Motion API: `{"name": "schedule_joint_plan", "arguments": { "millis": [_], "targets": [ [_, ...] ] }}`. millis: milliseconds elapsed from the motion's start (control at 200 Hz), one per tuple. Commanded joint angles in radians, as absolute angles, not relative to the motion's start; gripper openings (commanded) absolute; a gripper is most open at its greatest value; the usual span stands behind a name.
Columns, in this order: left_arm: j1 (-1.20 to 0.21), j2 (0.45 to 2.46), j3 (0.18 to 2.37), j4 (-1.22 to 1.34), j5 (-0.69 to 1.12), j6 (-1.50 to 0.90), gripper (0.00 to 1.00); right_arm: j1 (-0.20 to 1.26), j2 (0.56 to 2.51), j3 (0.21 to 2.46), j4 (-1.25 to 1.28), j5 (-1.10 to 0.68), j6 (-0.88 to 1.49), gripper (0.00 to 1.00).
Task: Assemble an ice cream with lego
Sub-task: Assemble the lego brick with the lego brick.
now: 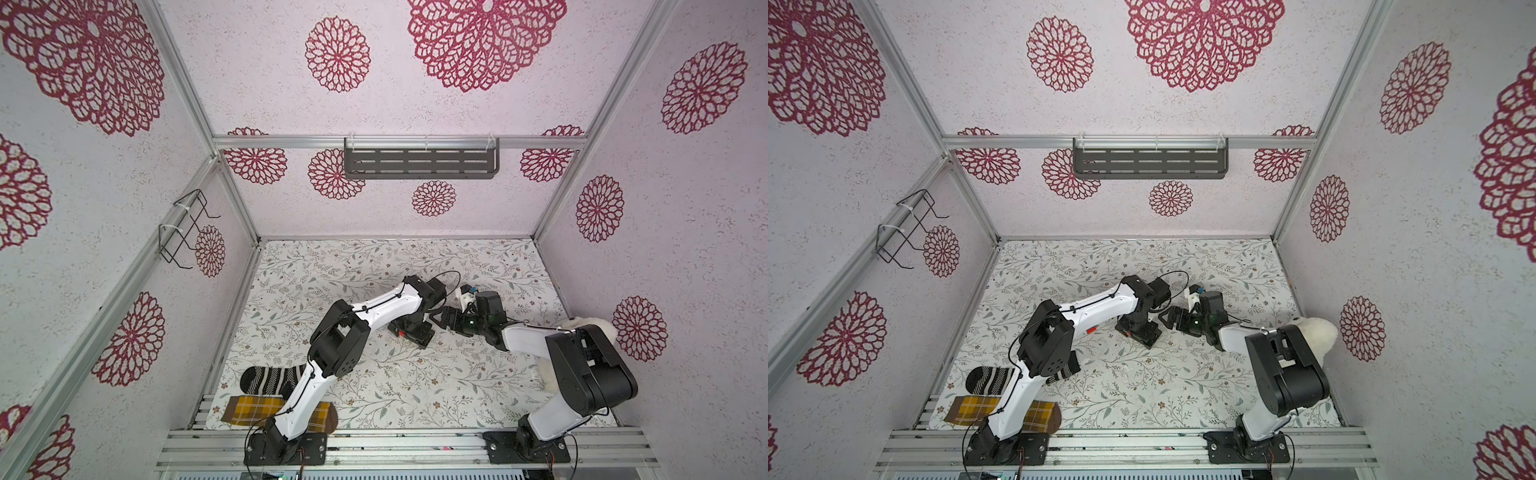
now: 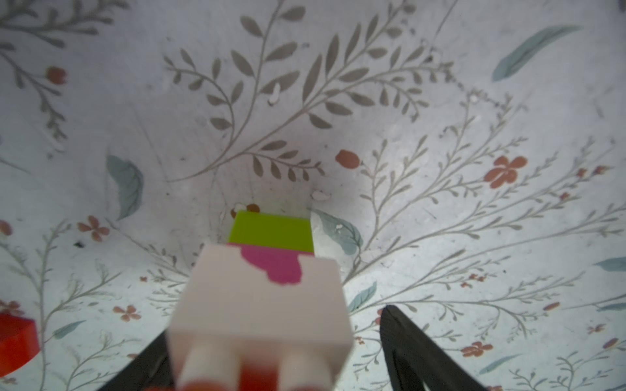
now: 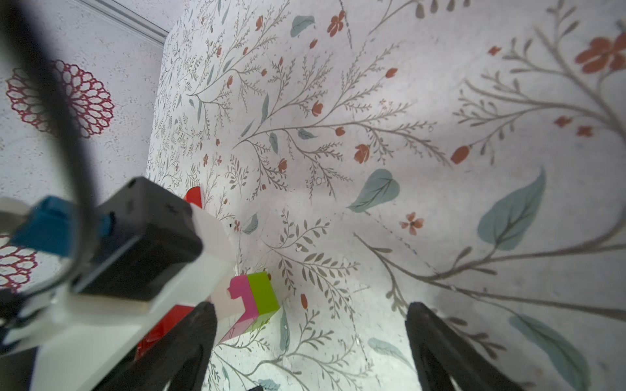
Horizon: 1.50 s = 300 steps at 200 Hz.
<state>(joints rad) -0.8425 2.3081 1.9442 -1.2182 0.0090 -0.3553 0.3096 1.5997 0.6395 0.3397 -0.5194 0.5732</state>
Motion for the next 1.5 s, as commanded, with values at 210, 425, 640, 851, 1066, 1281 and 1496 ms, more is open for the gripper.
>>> {"name": "schedule_joint_plan", "arguments": {
  "millis": [210, 425, 640, 851, 1066, 1281, 1496],
  "targets": [
    [-0.822, 2.217, 1.980, -1.184, -0.011, -0.387, 0.92, 0.297, 1.584, 0.663, 0.350, -0.508, 0.581, 0.92],
    [-0.818, 2.167, 1.966, -1.186, -0.019, -0.375, 0.96, 0.295, 1.583, 0.663, 0.354, -0.517, 0.584, 0.92],
    [-0.809, 2.044, 1.875, -1.188, -0.002, -0.340, 0.97, 0.289, 1.579, 0.660, 0.373, -0.583, 0.600, 0.92],
    [-0.784, 1.909, 1.726, -1.177, 0.063, -0.322, 0.96, 0.282, 1.607, 0.639, 0.500, -0.732, 0.671, 0.98],
    [-0.770, 1.914, 1.665, -1.119, 0.084, -0.328, 0.85, 0.288, 1.684, 0.624, 0.689, -0.895, 0.812, 0.97],
    [-0.771, 1.981, 1.695, -1.074, 0.081, -0.337, 0.77, 0.307, 1.746, 0.645, 0.716, -0.949, 0.842, 0.94],
    [-0.785, 2.009, 1.694, -1.062, 0.093, -0.334, 0.68, 0.322, 1.793, 0.668, 0.697, -0.957, 0.841, 0.93]
  ]
}}
